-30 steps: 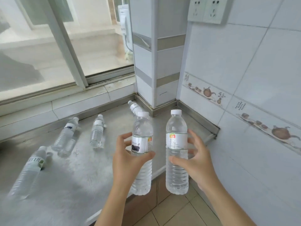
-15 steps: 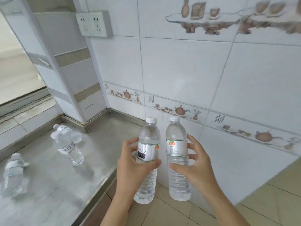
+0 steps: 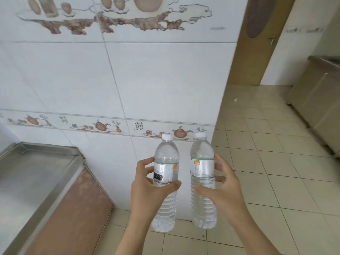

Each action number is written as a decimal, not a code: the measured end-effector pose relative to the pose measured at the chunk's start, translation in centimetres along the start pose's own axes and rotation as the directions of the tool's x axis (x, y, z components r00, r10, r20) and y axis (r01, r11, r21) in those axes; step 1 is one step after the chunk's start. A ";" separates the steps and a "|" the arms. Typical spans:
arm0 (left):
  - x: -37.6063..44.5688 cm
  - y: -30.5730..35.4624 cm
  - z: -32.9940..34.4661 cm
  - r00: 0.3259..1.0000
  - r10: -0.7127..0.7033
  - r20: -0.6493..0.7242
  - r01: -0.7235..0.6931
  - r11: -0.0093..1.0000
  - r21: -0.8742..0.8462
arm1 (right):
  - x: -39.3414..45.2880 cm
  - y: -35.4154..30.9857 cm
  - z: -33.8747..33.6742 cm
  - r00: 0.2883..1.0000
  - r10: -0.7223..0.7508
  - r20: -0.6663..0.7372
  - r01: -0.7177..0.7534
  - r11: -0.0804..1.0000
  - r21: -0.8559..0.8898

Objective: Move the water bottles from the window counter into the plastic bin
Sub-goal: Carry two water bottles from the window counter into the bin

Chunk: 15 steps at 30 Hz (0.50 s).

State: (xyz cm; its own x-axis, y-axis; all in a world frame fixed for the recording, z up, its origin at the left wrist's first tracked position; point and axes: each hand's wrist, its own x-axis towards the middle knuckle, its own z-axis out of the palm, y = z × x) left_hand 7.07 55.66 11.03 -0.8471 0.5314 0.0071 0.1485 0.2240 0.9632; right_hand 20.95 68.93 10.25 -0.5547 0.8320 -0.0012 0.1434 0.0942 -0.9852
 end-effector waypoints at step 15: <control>5.5 5.9 24.8 0.884 0.071 0.462 -0.056 0.997 -0.047 | 6.7 3.9 -19.7 0.875 0.106 -0.473 -0.096 0.994 0.045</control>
State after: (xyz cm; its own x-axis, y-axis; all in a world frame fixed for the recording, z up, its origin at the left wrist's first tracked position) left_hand 15.98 80.18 10.08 -0.5030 0.8629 -0.0493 0.1713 0.1554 0.9729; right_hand 33.94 85.63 9.79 -0.0824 0.9963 -0.0247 0.1588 -0.0114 -0.9873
